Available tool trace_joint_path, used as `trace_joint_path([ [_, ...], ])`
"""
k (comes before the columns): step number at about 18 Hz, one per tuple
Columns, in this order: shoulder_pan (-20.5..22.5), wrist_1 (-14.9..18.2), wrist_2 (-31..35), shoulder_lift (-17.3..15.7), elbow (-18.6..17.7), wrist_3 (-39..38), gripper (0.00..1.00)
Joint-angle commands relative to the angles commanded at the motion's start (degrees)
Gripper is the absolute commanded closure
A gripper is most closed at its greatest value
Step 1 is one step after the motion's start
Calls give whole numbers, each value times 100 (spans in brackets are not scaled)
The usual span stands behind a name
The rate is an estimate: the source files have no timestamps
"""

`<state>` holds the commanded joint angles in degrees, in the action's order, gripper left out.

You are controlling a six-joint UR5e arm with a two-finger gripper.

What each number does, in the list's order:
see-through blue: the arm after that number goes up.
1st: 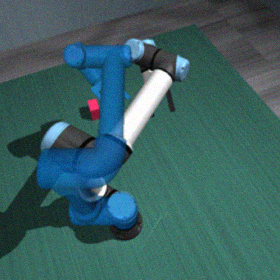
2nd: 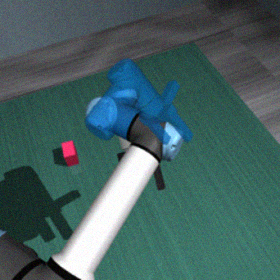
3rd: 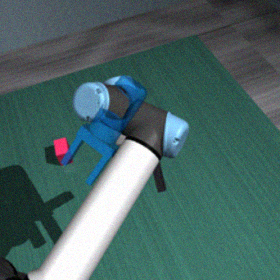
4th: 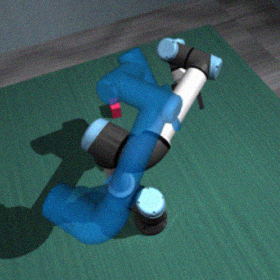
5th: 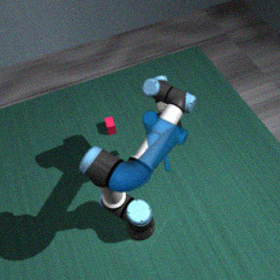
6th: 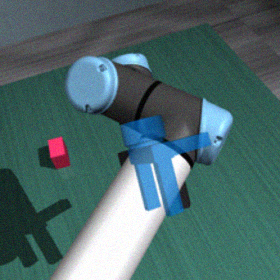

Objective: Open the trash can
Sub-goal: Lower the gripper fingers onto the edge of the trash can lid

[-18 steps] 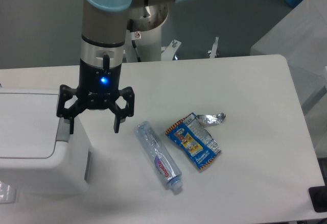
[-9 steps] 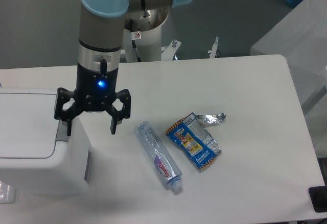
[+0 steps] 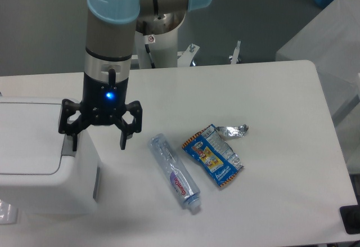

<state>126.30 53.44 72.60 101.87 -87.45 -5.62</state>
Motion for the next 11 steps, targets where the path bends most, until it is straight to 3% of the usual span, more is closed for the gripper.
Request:
trace_joint_path([
  [11,-26,0,9,0,-44,9,0],
])
